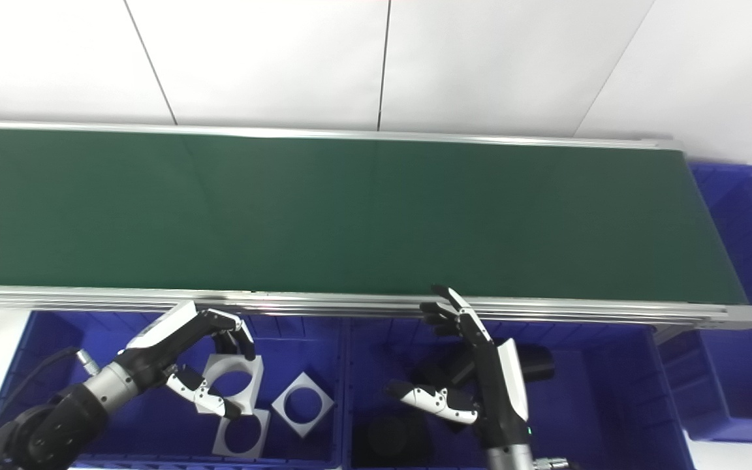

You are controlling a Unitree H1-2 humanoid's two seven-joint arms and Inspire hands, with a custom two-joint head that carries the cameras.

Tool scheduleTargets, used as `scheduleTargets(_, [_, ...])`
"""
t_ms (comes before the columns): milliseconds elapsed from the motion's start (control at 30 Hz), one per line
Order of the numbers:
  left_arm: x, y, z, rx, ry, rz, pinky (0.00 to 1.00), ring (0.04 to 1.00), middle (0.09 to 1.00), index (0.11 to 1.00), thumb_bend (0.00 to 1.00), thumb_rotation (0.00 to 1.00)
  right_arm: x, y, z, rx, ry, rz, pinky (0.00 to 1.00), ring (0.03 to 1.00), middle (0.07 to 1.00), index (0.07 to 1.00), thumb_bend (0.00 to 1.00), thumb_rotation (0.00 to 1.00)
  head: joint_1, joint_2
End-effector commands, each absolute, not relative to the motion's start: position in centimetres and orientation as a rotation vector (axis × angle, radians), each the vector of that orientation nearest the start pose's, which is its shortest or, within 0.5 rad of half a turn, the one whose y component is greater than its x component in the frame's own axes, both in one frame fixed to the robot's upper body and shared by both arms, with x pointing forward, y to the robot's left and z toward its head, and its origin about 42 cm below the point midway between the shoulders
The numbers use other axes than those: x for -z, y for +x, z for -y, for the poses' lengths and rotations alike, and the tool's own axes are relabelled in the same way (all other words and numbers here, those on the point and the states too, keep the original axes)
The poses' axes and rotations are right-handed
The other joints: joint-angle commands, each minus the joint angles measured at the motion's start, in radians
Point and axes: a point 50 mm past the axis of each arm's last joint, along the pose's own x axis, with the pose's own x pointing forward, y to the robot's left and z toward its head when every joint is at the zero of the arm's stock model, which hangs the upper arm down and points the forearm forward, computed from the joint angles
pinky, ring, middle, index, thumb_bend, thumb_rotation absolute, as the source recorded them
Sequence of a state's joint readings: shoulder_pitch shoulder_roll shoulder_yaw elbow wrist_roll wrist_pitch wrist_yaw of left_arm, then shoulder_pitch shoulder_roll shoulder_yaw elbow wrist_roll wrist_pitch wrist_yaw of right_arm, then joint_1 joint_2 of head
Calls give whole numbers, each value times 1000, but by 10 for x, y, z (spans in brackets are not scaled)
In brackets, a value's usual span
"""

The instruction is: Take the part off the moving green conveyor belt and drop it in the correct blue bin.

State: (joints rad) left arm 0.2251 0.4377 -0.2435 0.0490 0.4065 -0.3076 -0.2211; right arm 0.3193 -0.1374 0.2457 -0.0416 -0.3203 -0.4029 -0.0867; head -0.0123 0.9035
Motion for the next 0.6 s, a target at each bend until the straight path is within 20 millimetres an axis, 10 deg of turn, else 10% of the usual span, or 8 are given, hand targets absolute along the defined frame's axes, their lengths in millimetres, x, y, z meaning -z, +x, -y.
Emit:
scheduleTargets(0, [-50, 188, -290, 618, 791, -32, 500, 460, 497, 493, 499, 0, -70, 165, 195, -215, -340, 200, 648, 704, 746, 858, 803, 388, 2, 0])
scheduleTargets(100, [-49, 188, -292, 643, 814, -21, 553, 465, 508, 487, 499, 0, -71, 166, 194, -218, -336, 203, 635, 703, 747, 857, 799, 378, 2, 2])
scheduleTargets(200, [-51, 189, -293, 663, 829, -35, 642, 671, 676, 497, 504, 50, -71, 167, 193, -217, -344, 203, 631, 701, 744, 855, 798, 384, -5, 4])
scheduleTargets(300, [-59, 188, -295, 686, 793, -47, 739, 800, 794, 746, 690, 178, -72, 167, 192, -215, -348, 197, 650, 709, 745, 856, 802, 386, -9, 4])
scheduleTargets(567, [-81, 177, -295, 719, 566, -19, 781, 840, 840, 809, 818, 334, -73, 166, 191, -214, -342, 203, 660, 716, 751, 861, 798, 379, -23, 7])
